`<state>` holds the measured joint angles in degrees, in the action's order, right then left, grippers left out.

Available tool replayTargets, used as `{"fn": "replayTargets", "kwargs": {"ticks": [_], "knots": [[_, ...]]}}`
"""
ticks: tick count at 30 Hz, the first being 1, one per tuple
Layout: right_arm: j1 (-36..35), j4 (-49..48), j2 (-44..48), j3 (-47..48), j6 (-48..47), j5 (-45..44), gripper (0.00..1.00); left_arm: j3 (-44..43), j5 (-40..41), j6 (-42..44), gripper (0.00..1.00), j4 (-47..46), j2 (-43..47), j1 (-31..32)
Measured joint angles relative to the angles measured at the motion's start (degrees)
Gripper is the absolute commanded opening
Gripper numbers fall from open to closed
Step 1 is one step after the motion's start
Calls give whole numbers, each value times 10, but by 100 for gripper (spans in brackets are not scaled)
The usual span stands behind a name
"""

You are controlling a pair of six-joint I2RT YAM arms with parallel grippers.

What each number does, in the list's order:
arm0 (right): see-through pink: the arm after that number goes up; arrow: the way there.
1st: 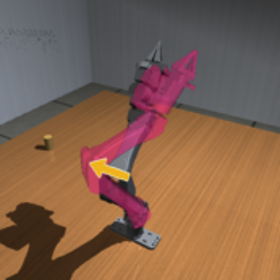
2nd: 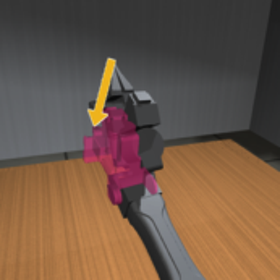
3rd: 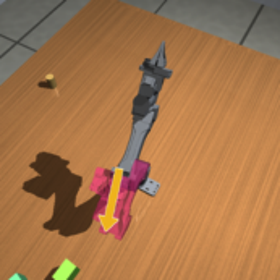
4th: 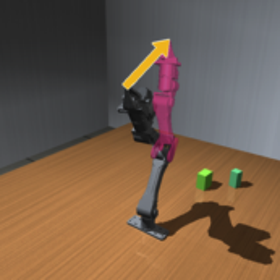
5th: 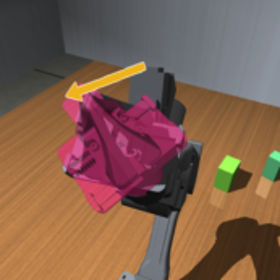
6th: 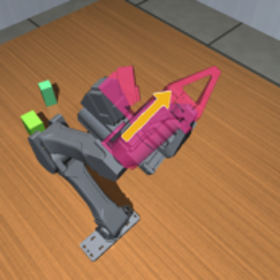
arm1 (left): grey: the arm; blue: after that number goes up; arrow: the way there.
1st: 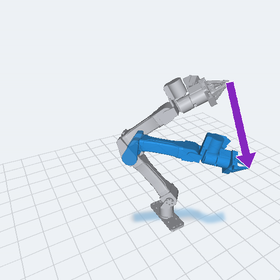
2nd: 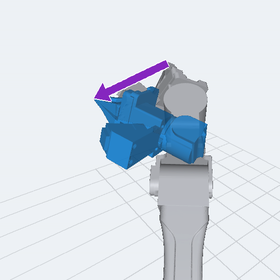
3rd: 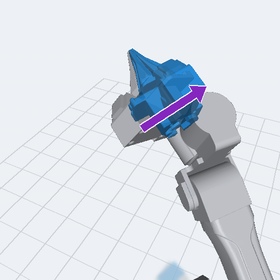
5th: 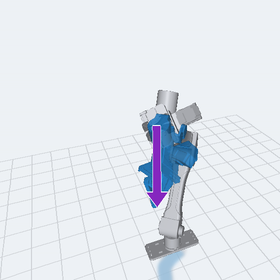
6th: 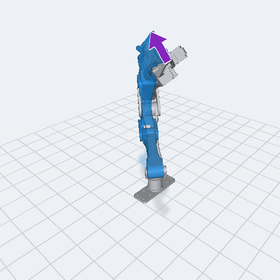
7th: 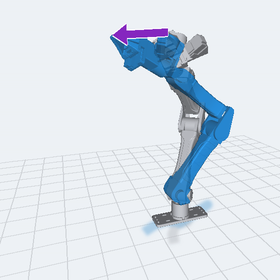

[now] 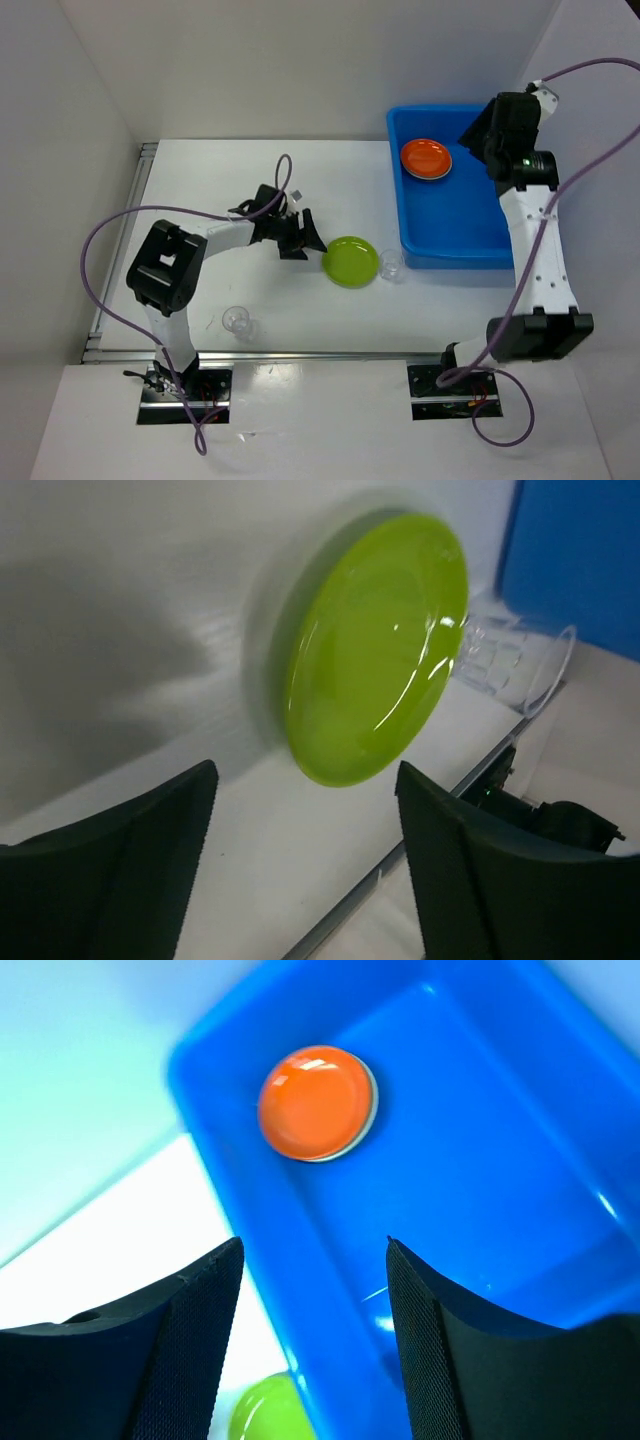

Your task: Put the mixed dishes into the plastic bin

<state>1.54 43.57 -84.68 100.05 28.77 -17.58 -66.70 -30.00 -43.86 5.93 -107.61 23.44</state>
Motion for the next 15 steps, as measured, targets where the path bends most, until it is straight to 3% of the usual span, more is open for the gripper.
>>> {"fn": "replayTargets", "kwargs": {"ticks": [3, 5, 15], "knots": [[-5, -1, 57, -22, -5, 3, 66, 24, 2, -14, 49, -1, -2, 23], [-5, 2, 71, -29, -9, 3, 66, 30, 8, -20, 37, -9, -4, 31], [-4, 17, 73, -32, -17, 11, 66, 22, 34, -64, 39, -77, -58, 49]]}}
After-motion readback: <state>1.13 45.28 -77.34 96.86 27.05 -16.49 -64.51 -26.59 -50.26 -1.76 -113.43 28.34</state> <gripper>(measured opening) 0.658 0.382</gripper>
